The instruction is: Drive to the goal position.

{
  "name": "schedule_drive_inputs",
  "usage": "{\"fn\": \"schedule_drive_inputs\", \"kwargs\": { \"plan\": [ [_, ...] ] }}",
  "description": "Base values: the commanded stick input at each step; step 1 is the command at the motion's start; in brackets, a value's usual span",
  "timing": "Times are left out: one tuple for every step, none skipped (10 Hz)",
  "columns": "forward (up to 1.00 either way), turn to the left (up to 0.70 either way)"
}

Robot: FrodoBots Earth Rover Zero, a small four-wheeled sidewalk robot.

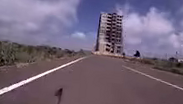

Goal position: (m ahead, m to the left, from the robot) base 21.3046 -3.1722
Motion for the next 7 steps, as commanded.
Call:
{"fn": "schedule_drive_inputs", "kwargs": {
  "plan": [
    [0.85, 0.0],
    [0.85, 0.0],
    [0.85, 0.0],
    [0.85, 0.0],
    [0.85, 0.0],
    [0.85, 0.0],
    [0.85, 0.0]
  ]
}}
